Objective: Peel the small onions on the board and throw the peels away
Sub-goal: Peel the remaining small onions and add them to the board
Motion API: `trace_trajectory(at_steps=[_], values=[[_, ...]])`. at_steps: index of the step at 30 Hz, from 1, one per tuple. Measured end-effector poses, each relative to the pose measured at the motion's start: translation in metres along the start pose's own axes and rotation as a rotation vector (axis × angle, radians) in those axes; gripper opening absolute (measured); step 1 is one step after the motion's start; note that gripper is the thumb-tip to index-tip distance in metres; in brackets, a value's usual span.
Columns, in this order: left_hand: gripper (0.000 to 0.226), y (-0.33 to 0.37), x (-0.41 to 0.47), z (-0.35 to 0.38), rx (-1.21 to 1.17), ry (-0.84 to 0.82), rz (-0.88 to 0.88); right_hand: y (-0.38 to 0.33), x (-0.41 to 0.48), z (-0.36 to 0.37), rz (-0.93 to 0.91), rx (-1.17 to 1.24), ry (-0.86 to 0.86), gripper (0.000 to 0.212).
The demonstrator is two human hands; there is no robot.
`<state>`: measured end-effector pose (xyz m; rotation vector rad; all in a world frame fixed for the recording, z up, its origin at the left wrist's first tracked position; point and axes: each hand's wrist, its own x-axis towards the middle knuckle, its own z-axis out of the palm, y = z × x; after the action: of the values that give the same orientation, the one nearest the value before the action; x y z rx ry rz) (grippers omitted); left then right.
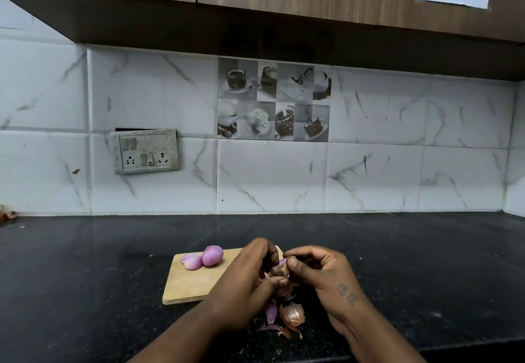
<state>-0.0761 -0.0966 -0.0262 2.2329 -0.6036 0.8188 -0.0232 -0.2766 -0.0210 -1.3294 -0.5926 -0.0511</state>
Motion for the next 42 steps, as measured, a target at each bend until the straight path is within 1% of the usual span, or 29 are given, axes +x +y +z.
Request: trace_trajectory(at_steps=[3,7,10,12,15,18,19,21,23,26,30,34,38,42], values=[[0.02,0.002,0.0,-0.0003,0.026,-0.016,0.013,0.0016,0.001,-0.0001,0.019,0.017,-0.003,0.011],[0.029,0.0028,0.0008,-0.0023,0.095,-0.014,0.003,0.0059,0.004,-0.0035,0.051,0.031,0.105,0.018],[0.024,0.0035,0.0011,-0.002,0.108,-0.026,0.007,0.0049,0.0042,-0.0022,0.067,0.049,0.101,0.021],[0.022,0.004,0.0014,-0.0013,0.141,-0.024,0.019,0.004,0.0043,-0.0023,0.073,0.09,0.124,0.018],[0.02,0.0003,0.0016,-0.0007,0.213,0.033,0.01,0.0029,0.004,-0.004,0.076,0.126,0.166,0.012],[0.013,-0.0027,0.0018,-0.0001,0.252,0.08,-0.013,0.0031,0.0044,-0.0038,0.088,0.144,0.156,0.011],[0.014,-0.0026,0.002,0.0005,0.265,0.094,-0.017,0.0032,0.0044,-0.0033,0.095,0.149,0.154,0.012],[0.023,-0.0019,0.0023,0.0018,0.272,0.13,-0.026,0.0028,0.0036,-0.0022,0.103,0.149,0.143,0.012],[0.026,-0.0005,0.002,0.0022,0.271,0.16,-0.012,0.0019,0.0023,-0.0007,0.106,0.127,0.116,0.013],[0.02,0.0037,0.0021,0.0025,0.258,0.18,0.02,0.002,0.0,0.0001,0.094,0.106,0.058,0.017],[0.016,0.0054,0.0016,0.0002,0.227,0.209,0.005,0.003,-0.0005,0.0011,0.035,0.03,-0.023,0.023],[0.016,0.0042,0.0011,-0.0013,0.196,0.179,0.013,0.0035,0.0007,0.0003,-0.004,-0.008,-0.019,0.024],[0.023,0.0042,0.0026,-0.0012,0.125,0.078,0.056,0.0052,0.004,-0.0008,-0.044,-0.023,0.025,0.022],[0.024,0.0021,0.0028,-0.0007,0.125,0.085,0.065,0.006,0.0051,-0.0007,-0.061,-0.052,0.032,0.022]])
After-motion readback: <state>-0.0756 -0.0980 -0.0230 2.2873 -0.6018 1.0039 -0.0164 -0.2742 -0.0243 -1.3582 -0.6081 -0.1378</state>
